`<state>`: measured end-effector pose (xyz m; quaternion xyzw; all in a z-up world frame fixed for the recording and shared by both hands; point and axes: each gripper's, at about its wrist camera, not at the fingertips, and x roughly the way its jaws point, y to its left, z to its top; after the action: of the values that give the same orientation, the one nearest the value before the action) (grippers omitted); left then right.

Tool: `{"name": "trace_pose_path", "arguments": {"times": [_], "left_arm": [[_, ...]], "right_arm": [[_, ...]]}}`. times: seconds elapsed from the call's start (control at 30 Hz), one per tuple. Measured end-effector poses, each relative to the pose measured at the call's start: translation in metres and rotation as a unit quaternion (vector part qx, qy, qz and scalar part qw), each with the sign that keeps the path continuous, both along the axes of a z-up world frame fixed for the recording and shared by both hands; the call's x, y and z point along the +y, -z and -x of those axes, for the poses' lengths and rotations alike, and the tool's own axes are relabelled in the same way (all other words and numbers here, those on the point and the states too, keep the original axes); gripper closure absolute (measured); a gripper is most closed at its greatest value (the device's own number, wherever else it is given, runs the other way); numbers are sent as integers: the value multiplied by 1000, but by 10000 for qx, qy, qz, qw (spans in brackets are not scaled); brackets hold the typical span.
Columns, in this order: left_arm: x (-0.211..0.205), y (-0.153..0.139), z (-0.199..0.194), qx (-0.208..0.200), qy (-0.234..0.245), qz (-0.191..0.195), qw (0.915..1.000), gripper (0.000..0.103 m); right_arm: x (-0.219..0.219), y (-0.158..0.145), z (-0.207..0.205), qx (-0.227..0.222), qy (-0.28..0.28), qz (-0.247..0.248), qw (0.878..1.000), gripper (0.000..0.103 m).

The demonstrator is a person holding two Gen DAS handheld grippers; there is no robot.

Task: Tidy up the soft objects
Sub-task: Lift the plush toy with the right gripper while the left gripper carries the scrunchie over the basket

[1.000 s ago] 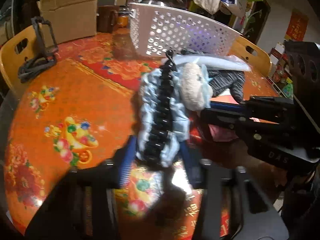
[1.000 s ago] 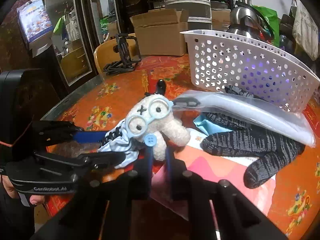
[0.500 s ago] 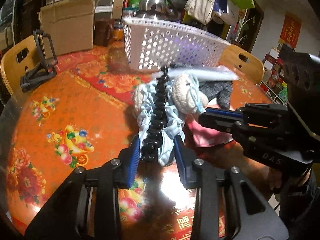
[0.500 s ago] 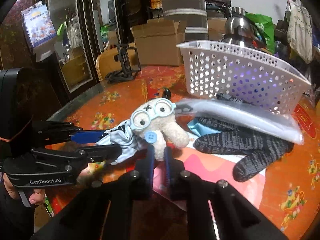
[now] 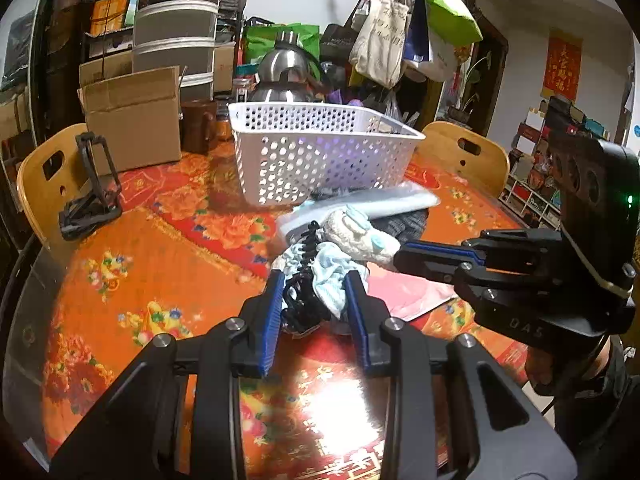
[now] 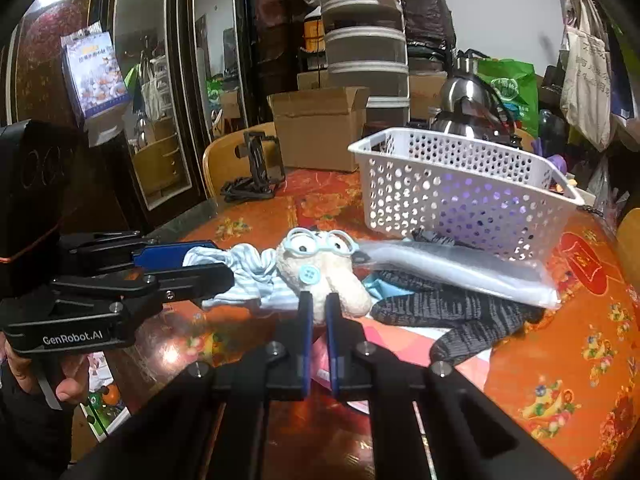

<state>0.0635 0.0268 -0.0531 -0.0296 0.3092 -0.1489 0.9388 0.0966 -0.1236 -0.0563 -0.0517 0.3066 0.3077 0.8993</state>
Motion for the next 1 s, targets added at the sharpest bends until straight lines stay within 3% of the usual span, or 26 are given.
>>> {"name": "trace_pose_path", "arguments": {"times": [0.5,0.8,1.0], "left_arm": [[-23,-68,-20,-476,286,112,9984,75],[-42,-119,-72,-618,400,89,9972,78],[-47,-132,-115,-509,351,85,9981,78]], "right_arm": [[-33,-67,-22,-407,304,-196,9985,99],[-50,-113,-63,-581,562,-103,9967,103],[-61,-105,-84,-327,558,-212,9977,103]]}}
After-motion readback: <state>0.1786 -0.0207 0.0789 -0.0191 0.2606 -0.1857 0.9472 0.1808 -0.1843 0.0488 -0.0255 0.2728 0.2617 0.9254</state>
